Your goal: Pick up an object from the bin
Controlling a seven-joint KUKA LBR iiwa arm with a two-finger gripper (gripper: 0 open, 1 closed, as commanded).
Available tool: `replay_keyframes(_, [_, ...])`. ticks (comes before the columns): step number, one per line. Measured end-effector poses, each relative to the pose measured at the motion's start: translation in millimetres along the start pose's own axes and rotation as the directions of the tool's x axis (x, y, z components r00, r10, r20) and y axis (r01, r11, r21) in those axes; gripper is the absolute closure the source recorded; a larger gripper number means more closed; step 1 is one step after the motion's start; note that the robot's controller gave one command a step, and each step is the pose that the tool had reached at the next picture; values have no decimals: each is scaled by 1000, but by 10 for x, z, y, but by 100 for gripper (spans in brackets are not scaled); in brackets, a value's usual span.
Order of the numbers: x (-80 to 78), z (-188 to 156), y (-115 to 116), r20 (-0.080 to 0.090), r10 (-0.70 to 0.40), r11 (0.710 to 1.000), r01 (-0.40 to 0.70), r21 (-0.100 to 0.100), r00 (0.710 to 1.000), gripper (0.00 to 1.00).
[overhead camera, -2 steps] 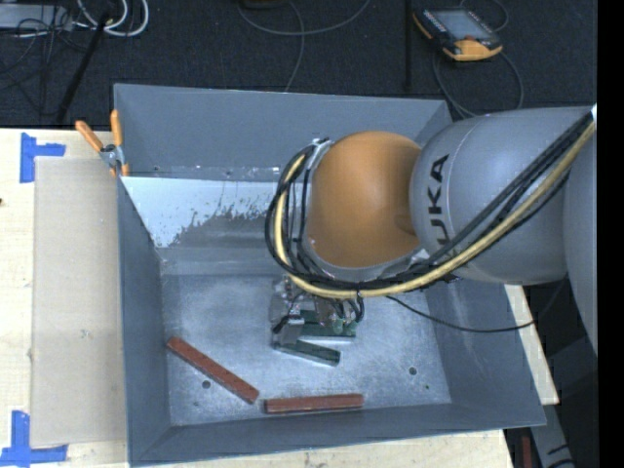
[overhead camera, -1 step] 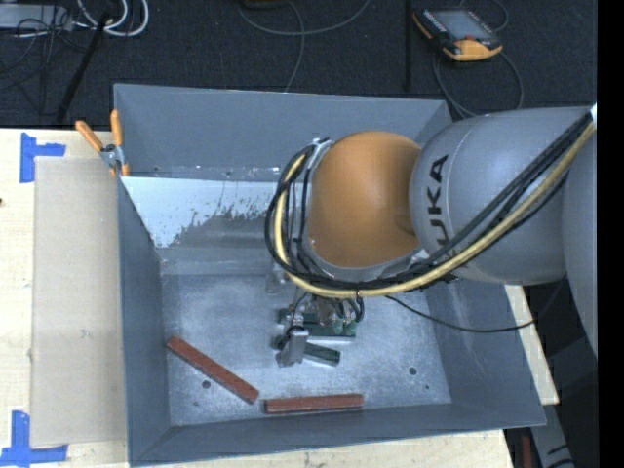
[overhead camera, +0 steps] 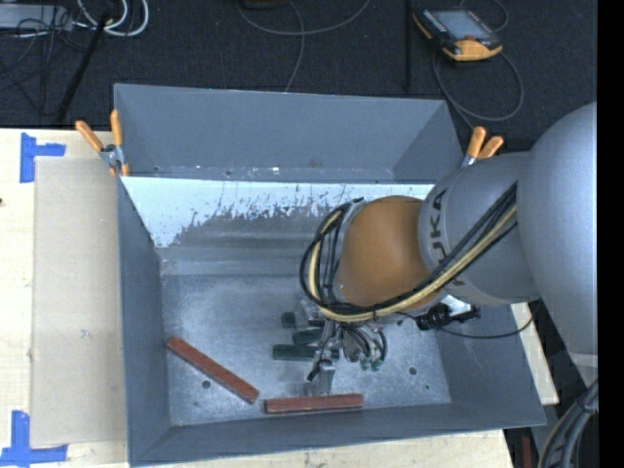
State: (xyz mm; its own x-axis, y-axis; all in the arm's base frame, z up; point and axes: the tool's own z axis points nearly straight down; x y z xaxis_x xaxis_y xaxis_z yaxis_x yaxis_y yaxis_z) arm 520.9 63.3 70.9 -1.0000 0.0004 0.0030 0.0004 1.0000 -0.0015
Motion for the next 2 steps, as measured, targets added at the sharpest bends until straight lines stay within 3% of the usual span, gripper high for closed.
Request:
replay_keyframes(1, [-48,-75,23,13,1,1000,-1,-3,1000,100])
replay_keyframes(2, [-468,-1393,230,13,76,997,-76,-4,997,100])
